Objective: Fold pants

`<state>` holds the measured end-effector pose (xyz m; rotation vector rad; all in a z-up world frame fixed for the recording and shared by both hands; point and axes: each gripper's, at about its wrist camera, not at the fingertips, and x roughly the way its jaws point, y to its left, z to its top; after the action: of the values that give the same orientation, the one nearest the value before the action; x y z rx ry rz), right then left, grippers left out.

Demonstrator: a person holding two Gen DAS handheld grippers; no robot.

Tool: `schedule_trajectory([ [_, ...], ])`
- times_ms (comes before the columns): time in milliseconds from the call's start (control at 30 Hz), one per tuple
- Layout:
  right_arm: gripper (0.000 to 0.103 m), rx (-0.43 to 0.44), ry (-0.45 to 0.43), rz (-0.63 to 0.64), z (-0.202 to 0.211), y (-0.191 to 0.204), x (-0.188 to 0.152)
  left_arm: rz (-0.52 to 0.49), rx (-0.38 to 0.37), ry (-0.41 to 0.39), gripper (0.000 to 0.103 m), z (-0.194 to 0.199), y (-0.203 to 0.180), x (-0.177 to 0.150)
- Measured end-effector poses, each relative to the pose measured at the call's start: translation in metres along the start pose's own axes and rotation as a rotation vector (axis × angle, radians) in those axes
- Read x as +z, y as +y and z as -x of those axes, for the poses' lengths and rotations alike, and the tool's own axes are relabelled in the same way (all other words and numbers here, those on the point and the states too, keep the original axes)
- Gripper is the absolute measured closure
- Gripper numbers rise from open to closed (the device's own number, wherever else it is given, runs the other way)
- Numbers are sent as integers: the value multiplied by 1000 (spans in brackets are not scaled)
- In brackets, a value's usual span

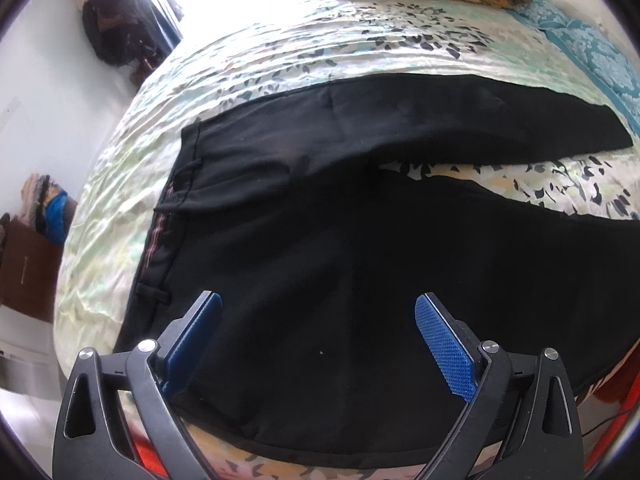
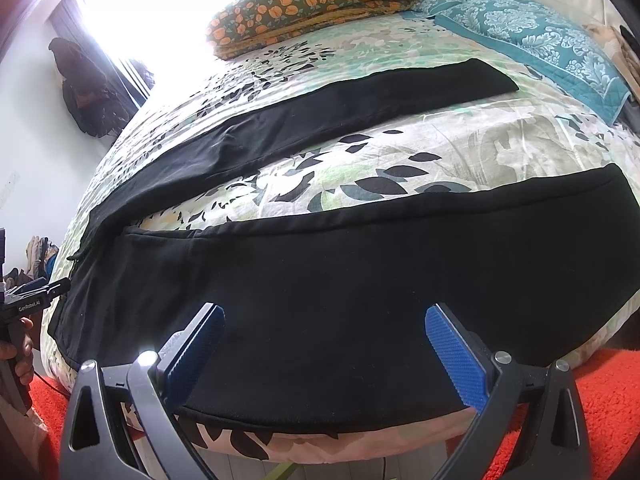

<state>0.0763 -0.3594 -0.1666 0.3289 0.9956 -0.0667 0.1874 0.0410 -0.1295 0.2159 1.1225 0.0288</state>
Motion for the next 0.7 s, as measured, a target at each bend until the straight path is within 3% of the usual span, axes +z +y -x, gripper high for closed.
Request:
schedule_trajectory([
  [200,3,-1,1,-3,-1,0,0,39,-18,34,5,-8,-3,-2],
  [367,3,0,6,-11,-4,-2,0,-4,20,40,5,-15,-10,-3],
  [467,3,3,9,-9,-6,-2,0,-16,-15,66,5,-31,-14,-7],
  [567,3,5,13,-5,-7,-1,0,-3,-71,154,5,-60,-16,-18],
  [700,3,11,14,-8,-6,-2,2,51,-86,63,3,-60,-12,-34],
])
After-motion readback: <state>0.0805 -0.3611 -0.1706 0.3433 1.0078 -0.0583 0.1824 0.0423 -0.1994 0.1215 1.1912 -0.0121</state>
